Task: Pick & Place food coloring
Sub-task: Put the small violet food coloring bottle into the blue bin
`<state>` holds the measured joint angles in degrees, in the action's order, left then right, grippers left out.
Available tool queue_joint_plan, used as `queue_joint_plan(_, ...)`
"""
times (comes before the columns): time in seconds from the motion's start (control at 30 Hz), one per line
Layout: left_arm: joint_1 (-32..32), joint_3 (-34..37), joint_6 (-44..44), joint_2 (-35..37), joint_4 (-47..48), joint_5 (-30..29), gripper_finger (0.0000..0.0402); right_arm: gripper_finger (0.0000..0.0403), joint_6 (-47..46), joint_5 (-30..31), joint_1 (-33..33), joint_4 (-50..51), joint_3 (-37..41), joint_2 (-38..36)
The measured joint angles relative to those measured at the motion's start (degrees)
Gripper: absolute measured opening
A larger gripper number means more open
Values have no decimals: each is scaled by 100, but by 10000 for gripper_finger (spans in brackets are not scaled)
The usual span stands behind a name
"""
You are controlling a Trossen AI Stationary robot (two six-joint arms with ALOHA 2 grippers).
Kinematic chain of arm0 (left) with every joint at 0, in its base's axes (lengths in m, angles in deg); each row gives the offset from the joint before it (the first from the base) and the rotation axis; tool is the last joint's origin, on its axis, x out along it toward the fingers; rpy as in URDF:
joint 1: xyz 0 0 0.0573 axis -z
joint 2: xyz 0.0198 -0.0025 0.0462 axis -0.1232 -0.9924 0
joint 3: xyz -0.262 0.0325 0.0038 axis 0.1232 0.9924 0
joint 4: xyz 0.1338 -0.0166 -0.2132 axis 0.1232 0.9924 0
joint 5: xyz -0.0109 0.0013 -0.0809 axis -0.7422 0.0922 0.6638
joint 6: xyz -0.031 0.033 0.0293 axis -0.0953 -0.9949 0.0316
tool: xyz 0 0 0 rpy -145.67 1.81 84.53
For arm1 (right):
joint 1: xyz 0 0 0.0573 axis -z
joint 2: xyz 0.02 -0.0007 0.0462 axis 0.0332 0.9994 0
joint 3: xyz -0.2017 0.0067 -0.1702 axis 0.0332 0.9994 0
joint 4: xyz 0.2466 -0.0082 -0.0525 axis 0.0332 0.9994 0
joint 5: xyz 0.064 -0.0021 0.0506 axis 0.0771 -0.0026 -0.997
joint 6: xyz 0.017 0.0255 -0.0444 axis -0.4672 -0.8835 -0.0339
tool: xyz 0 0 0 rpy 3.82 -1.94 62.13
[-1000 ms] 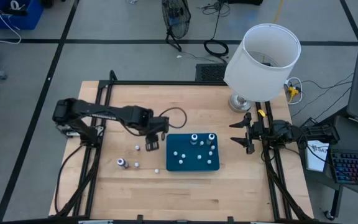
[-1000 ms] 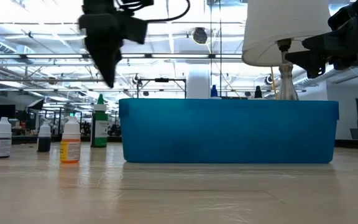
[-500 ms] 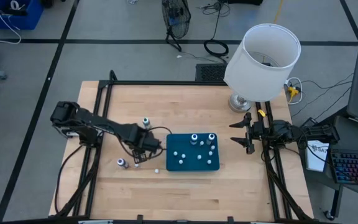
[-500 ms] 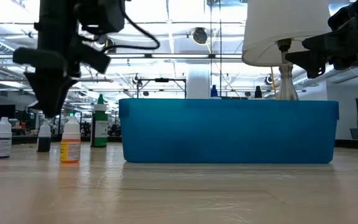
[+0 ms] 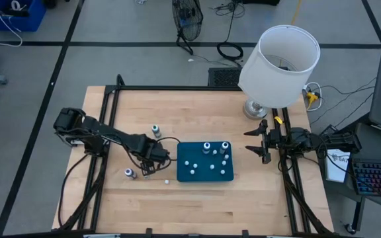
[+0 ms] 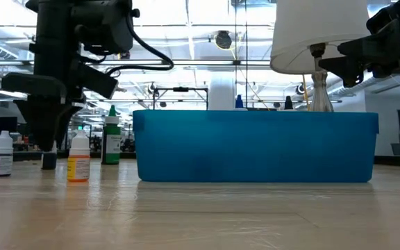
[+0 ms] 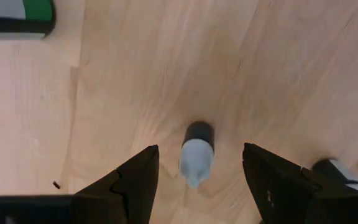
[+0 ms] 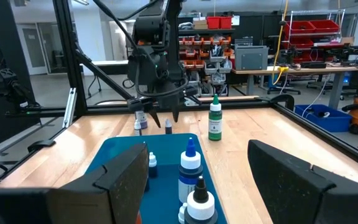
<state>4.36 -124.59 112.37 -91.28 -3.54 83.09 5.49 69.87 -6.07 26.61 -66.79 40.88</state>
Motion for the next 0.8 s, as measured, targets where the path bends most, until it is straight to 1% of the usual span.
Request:
queue_joint_plan(0.47,0,0,200,0,-35,-48,190,263,0,0,0,0,-1,0)
queue_joint_plan(0.57,0,57,189,0,-131,-106,189,263,0,0,-1,0,1,0)
queue_joint_plan(0.7,-22,415,82,0,-445,128,196,263,0,0,0,0,-1,0)
queue_joint_plan(0.8,-88,601,63,0,-560,167,197,263,0,0,0,0,0,0)
